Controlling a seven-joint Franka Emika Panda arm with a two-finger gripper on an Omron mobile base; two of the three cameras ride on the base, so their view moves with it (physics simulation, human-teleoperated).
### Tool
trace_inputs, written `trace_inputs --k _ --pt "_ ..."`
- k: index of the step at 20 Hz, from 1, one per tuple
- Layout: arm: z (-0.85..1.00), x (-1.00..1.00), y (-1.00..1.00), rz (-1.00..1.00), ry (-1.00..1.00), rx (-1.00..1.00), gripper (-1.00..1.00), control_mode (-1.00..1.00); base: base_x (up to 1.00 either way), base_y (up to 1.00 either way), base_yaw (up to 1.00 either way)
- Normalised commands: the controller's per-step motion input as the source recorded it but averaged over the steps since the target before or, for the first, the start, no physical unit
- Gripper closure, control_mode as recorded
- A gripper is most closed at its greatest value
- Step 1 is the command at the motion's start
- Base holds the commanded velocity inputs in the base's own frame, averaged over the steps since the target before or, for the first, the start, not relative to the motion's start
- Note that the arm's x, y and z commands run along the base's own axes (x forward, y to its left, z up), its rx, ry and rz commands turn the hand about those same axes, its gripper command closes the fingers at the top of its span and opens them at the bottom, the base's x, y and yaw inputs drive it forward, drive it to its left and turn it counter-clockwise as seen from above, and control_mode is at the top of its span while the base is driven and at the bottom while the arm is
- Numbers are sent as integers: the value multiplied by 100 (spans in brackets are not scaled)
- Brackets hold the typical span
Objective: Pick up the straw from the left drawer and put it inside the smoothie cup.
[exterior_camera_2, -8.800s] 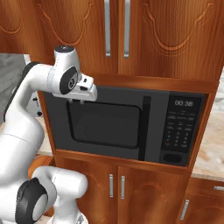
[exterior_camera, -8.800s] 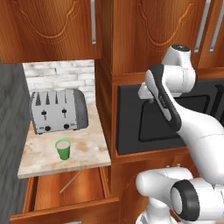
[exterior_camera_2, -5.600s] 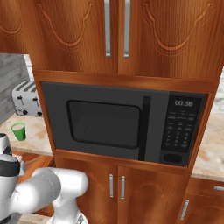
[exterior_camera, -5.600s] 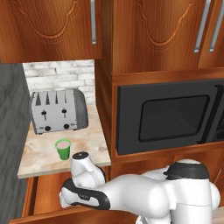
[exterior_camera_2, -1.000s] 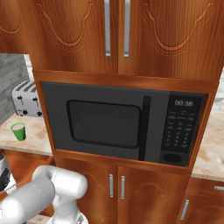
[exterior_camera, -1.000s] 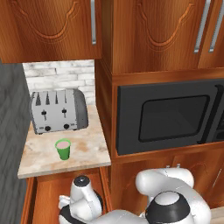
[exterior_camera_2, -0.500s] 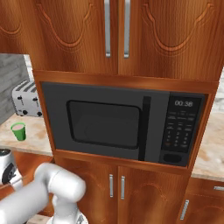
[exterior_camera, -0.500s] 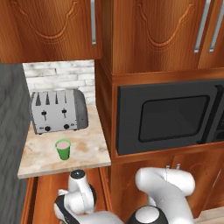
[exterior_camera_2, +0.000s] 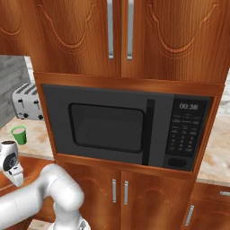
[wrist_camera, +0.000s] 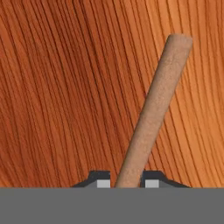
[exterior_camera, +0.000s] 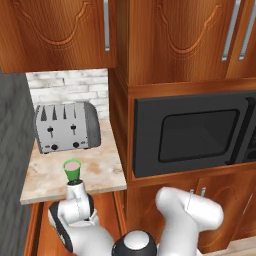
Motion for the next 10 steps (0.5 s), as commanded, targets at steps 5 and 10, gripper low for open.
trace_inputs --k 5,10 --pt "-73 -83 29 0 -12 0 100 -100 0 0 0" --pt "-25 -71 24 0 -30 0 100 -100 0 0 0"
